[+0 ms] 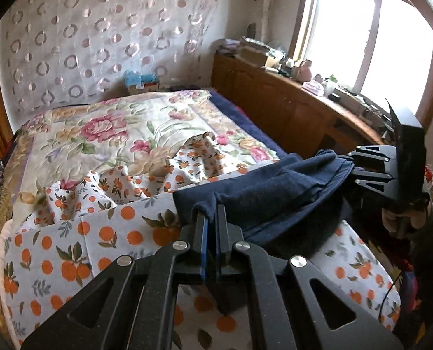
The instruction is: Fold small clothes
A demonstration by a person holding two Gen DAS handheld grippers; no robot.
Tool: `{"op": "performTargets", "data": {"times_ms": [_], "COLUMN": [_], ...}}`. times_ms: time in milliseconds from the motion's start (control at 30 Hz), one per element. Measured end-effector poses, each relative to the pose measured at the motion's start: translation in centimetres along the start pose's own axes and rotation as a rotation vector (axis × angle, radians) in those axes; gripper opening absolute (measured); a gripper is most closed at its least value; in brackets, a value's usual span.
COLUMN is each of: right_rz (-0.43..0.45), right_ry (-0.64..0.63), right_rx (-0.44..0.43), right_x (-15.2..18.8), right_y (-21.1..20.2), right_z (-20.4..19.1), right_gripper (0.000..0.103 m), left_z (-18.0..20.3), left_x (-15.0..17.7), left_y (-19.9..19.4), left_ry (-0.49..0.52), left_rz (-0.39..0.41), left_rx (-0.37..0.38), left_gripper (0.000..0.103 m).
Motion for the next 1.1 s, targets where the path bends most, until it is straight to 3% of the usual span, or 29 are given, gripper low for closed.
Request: {"op": "performTargets", "data": {"times_ms": [333,400,467,533,633,667,833,967,1033,1100], "right_rz": [-0.056,-0.06,-0.068,-0.059,-0.032,-0.021,0.021,0.035,0.027,0.013], "right_ry": [0.03,0.032,0.041,0.048,0.06,0.063,0.124,0.171,0.182,0.19], "right_rx": [-0.084,-0.086,-0.079,-0.065,-0.054,-0.039,0.125,0.135,0.12,0.086], "right_x": [-2.4,-2.6,-3.0,-3.5,-4.7,-4.9,-6.2,-5.8,-4.8,-4.4], "right_y": [2.3,2.3,2.5,2.1,1.0,0.8,-0.4,-1.5,-1.7,-1.4], "right_z": [2.8,2.9,3.2,3.6,4.2,4.3,6.2,6.6,6.2,5.6], "right_gripper": [0.01,0.018,0.023,0.027,0.033,0.034,0.034,0.034,0.04,0.059], "left_z": [-1.1,-1.1,-1.0,-1.0,-1.2,-1.3,-2.4,-3.2,-3.5,-3.9], "left_x": [-0.3,-0.5,-0.5,-0.6,-0.4,-0.4,0.1,0.4,0.4,0.4], "left_y": [2.5,2.4,2.3,1.8,0.8,0.5,1.2,2.9,4.0,5.1], "left_ry": [-0.02,-0.015,-0.014,-0.016,-0.032,-0.036,-0.045,-0.051,-0.051,-0.058], "left_rz": [-0.049,-0.055,-0.05,-0.035,-0.006,0.001,-0.017,-0.053,-0.074,-0.098], "left_rx": [-0.007,-0.008,-0.008,-0.015,0.023,0.031,-0.006,-0.014,-0.011,-0.006], "left_gripper": [0.005,0.006,0.013,0.042,0.064,0.067,0.068,0.068,0.068,0.068]}}
Point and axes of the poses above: each gripper's, at about its wrist camera, not at the fingertips, and y roughly the way its jaws point, z to its right, x to its underside, the point moved 8 cm from there along y, roughly the way its jaws point, and after that the axes turned 14 degrees about -z, right-handed, at the moved point
